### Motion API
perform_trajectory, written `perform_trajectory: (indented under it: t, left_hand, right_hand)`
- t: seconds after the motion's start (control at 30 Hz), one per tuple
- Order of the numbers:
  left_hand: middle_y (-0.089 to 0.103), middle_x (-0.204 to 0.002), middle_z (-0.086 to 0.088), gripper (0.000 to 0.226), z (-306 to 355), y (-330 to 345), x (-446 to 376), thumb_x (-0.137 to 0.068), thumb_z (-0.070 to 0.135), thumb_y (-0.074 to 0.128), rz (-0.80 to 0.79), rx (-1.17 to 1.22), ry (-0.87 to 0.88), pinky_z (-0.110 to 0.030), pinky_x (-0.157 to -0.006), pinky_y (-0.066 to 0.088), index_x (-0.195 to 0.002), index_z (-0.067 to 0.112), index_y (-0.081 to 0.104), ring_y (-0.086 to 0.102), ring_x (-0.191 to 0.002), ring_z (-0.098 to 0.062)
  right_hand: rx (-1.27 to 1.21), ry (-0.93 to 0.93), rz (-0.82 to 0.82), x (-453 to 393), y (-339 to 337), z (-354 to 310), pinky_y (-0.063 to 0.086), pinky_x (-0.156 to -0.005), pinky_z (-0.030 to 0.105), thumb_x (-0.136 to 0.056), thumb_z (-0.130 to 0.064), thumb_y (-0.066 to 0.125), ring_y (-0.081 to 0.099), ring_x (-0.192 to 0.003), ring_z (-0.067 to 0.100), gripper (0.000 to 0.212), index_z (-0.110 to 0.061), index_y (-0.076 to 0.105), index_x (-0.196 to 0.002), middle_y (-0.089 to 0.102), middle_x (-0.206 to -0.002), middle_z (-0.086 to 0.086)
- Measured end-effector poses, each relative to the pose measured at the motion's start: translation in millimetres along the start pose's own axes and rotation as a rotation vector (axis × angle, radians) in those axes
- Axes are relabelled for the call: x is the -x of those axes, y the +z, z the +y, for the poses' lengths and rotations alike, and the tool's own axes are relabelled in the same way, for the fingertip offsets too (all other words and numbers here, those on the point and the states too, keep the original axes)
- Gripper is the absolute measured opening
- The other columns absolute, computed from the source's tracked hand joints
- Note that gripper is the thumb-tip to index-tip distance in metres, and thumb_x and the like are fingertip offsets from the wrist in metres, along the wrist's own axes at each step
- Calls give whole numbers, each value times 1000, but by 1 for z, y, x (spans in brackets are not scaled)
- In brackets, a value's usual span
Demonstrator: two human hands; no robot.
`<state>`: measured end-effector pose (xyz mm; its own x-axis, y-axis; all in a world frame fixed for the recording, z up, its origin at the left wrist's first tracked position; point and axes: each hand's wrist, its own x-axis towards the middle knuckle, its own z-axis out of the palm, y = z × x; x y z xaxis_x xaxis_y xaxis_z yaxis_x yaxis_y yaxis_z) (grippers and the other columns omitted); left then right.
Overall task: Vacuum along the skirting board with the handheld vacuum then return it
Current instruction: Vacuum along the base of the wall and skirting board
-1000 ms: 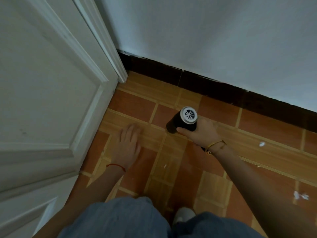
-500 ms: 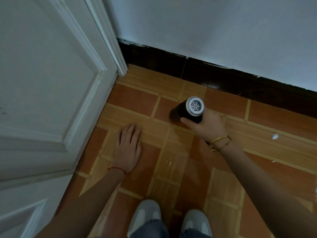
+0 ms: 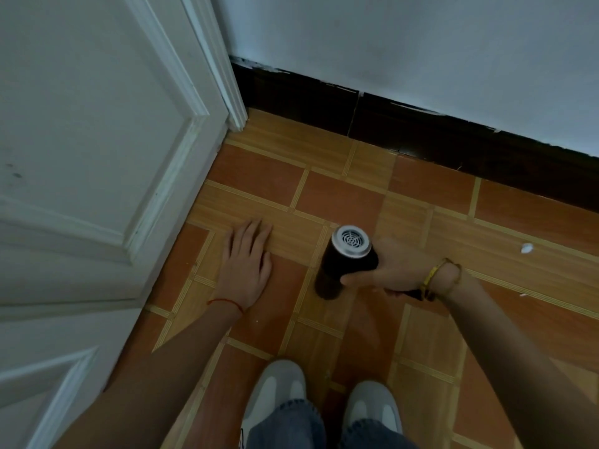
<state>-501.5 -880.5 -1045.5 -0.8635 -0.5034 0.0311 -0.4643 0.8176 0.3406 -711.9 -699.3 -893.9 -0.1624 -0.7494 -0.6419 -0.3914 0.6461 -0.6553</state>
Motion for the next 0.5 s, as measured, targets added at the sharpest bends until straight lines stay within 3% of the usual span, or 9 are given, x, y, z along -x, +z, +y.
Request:
perform_trajectory:
  t: [0.1,0.13,0.23,0.4,0.5]
  left_hand:
    - [36,-156,-10,51,1,-1,-1,-101,26,37,-1,-2,6,-52,-123,13,-151,14,37,28,-147,-26]
    - [36,-156,-11,51,2,-2,0,-101,26,37,4,-3,-1,-52,-123,13,-150,13,37,28,-147,-27]
    - [38,-155,-11,50,3,-7,7,-102,26,31,36,16,-76,-52,-123,12,-150,13,38,27,-147,-27]
    - [39,-152,-10,50,-3,-17,27,-102,24,30,104,3,-175,-48,-125,2,-150,14,38,27,-147,-26]
    - [38,-153,-10,50,-10,-19,40,-101,23,32,116,-44,-235,-55,-124,7,-151,16,36,23,-149,-26]
  right_hand:
    - [60,-58,125,7,9,4,44,-54,8,-82,-40,70,57,-58,-8,43,-30,50,-118,58,-78,-17]
    - [89,-80,153,9,12,5,46,-64,10,-81,-43,69,60,-69,-7,48,-29,50,-123,61,-88,-18]
    - [162,-87,112,10,21,10,53,-84,32,-79,-50,69,63,-94,13,59,-29,49,-130,66,-112,-6]
    - [139,-130,385,-1,28,9,48,-82,27,-81,-48,67,58,-97,12,55,-23,52,-127,63,-108,-7]
    - [88,-173,301,-14,31,0,48,-91,31,-79,-49,69,58,-108,13,60,-27,49,-131,62,-120,-7]
